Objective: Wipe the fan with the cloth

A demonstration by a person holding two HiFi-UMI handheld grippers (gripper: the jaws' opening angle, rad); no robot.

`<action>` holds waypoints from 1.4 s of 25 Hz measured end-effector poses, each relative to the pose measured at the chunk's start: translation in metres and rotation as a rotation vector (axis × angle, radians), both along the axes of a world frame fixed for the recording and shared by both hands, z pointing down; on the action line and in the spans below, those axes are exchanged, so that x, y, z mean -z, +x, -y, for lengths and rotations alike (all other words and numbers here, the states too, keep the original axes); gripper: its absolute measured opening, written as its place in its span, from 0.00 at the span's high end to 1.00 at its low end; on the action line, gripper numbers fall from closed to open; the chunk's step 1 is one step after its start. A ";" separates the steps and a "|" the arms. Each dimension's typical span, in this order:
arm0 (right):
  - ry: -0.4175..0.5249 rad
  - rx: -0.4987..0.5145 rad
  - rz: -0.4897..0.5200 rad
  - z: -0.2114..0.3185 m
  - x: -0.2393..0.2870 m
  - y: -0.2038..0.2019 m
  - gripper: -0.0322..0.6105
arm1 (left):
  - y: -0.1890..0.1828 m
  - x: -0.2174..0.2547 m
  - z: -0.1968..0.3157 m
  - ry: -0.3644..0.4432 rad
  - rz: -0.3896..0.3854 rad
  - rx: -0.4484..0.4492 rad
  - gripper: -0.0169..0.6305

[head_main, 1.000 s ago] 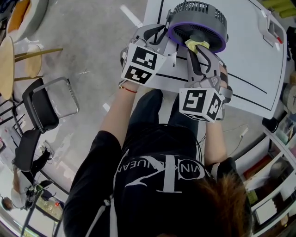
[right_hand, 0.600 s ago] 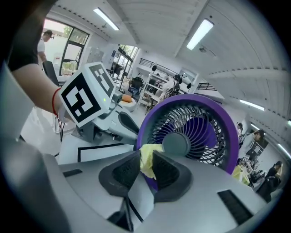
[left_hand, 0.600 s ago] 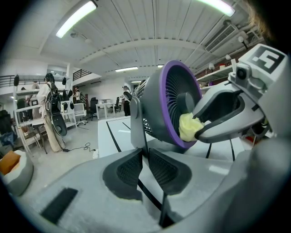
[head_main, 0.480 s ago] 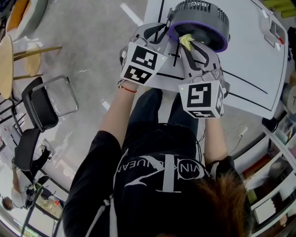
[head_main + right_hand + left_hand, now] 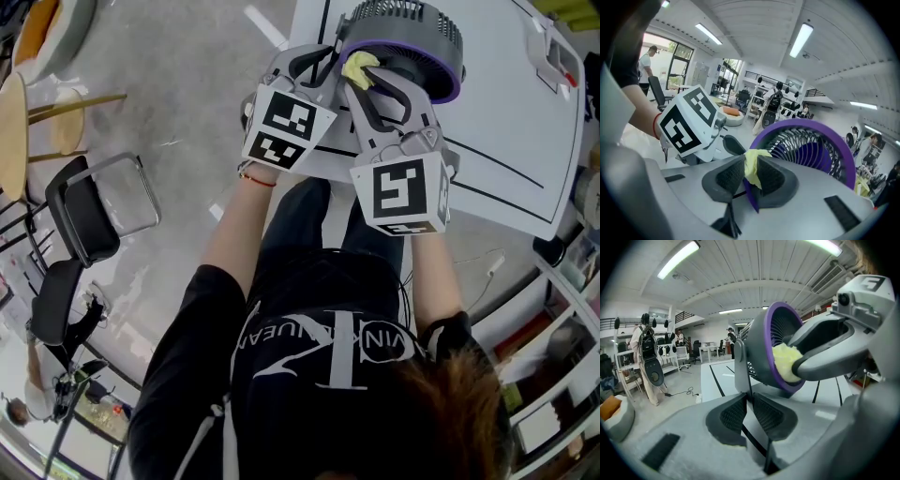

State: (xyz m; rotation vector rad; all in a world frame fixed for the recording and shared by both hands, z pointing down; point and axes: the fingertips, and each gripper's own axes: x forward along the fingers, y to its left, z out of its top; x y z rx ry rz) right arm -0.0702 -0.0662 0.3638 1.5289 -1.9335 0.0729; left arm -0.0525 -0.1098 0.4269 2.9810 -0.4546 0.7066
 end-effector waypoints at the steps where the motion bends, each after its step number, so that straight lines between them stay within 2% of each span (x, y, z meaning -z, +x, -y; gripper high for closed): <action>1: 0.008 0.010 -0.032 0.002 0.003 -0.001 0.82 | 0.000 0.000 0.000 0.000 0.000 0.001 0.90; 11: 0.066 0.035 -0.165 0.004 0.024 -0.003 0.82 | 0.000 0.000 0.000 0.001 0.001 0.001 0.90; 18: 0.119 0.011 -0.239 0.003 0.043 0.000 0.82 | -0.003 0.000 0.001 -0.001 -0.001 0.002 0.90; 25: 0.182 -0.086 -0.320 -0.006 0.067 0.012 0.82 | -0.003 0.000 0.000 -0.006 -0.004 0.003 0.90; 31: 0.182 -0.150 -0.364 -0.024 0.079 0.023 0.83 | 0.000 -0.002 -0.002 -0.017 -0.009 -0.001 0.90; 33: 0.192 -0.155 -0.360 -0.033 0.084 0.024 0.84 | -0.002 0.003 -0.002 -0.020 -0.048 0.014 0.85; 34: 0.199 -0.155 -0.353 -0.037 0.087 0.026 0.84 | -0.005 0.008 -0.001 -0.025 -0.082 0.033 0.78; 35: 0.204 -0.154 -0.340 -0.042 0.089 0.028 0.84 | -0.009 0.013 0.000 -0.028 -0.113 0.055 0.75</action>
